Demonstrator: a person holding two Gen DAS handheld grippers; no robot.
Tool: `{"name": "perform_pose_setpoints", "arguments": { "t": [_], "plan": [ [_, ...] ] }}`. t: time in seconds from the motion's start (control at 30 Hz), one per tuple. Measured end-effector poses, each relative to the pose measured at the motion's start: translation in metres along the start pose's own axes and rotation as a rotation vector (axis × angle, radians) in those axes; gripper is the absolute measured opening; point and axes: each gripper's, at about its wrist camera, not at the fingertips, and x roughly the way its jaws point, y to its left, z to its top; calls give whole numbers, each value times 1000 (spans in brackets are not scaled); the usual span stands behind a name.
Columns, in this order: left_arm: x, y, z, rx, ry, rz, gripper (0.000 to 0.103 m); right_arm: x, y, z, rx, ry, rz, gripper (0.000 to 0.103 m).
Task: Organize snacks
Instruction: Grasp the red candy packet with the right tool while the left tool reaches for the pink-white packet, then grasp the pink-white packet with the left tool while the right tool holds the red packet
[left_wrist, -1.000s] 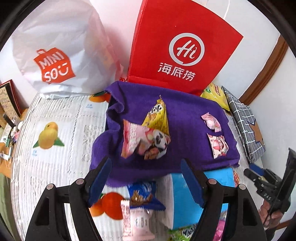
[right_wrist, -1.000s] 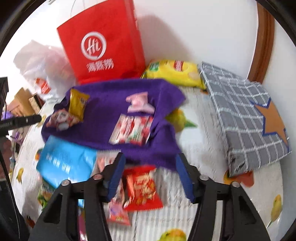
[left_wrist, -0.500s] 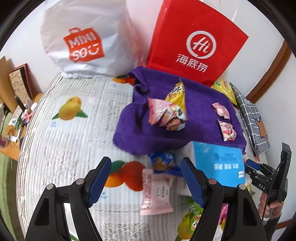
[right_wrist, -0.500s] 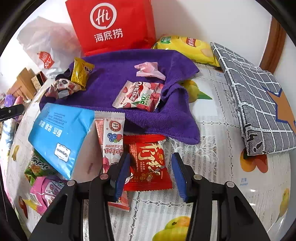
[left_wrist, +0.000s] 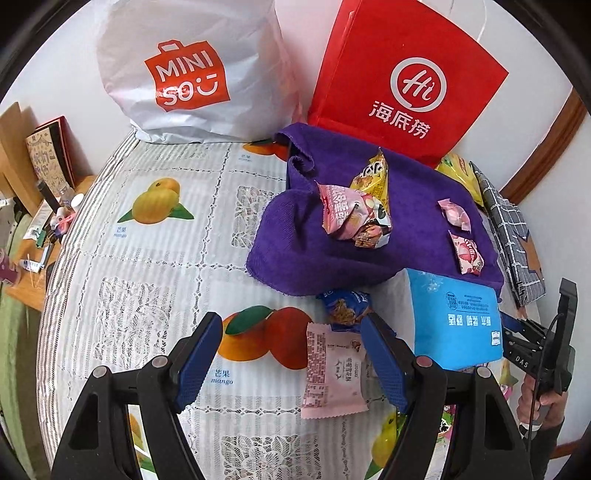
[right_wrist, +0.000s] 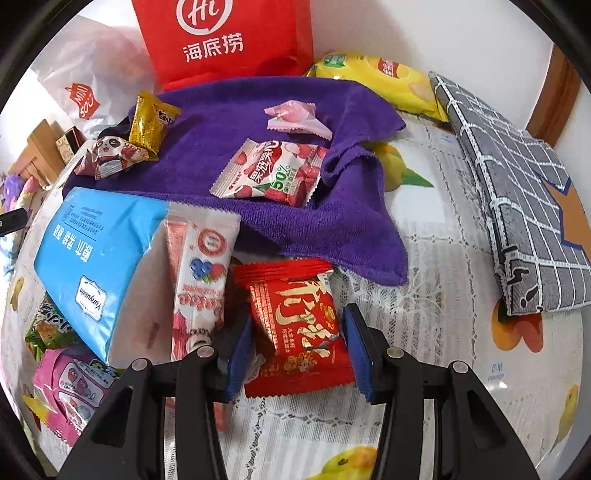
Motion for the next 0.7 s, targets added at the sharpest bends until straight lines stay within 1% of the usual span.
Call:
{"name": "perform_pose_setpoints", "arguments": {
  "t": [0.07, 0.23, 0.4, 0.7],
  "plan": [
    [1, 0, -2, 2, 3, 2, 76, -2, -1, 0, 4, -10, -4, 41],
    [6, 1, -9, 8, 16, 14, 76, -17, -10, -5, 46, -48, -7, 40],
    [13, -3, -17, 12, 30, 1, 76, -32, -20, -12, 85, -80, -32, 40],
    [38, -29, -34, 89, 77, 15, 75, -47, -29, -33, 132, -95, -48, 40]
  ]
}}
